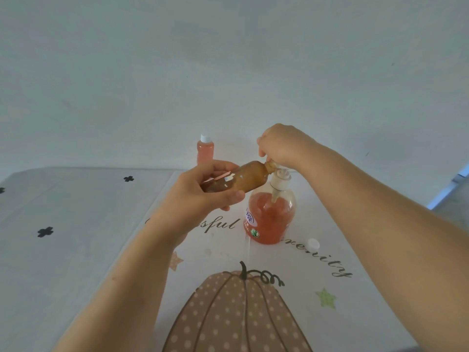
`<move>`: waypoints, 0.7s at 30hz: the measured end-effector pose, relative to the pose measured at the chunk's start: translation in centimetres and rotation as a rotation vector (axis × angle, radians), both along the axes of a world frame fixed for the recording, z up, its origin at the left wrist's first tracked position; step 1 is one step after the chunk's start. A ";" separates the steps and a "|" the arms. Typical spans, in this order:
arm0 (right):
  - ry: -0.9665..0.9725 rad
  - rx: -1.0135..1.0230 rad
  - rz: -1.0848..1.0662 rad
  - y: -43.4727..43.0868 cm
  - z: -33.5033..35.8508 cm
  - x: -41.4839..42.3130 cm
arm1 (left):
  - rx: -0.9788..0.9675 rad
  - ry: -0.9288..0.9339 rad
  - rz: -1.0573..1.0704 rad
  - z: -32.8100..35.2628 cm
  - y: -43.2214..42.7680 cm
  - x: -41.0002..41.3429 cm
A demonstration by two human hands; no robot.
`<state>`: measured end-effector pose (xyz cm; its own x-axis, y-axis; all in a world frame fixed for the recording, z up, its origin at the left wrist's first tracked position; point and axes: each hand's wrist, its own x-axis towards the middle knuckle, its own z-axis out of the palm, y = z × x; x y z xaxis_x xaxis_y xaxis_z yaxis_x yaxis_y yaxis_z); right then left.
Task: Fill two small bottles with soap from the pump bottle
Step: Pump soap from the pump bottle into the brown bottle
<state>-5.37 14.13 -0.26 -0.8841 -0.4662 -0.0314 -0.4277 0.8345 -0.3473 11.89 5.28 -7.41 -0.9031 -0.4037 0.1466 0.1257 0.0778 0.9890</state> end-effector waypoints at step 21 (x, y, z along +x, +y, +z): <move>0.032 -0.096 -0.024 0.2 -0.5 -0.2 | -0.037 0.042 0.056 0.0 0.4 0.0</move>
<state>-5.59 14.35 -0.79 -0.8948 -0.4445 0.0407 -0.4202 0.8080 -0.4130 11.88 5.69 -7.43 -0.8720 -0.4469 0.1997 0.1618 0.1218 0.9793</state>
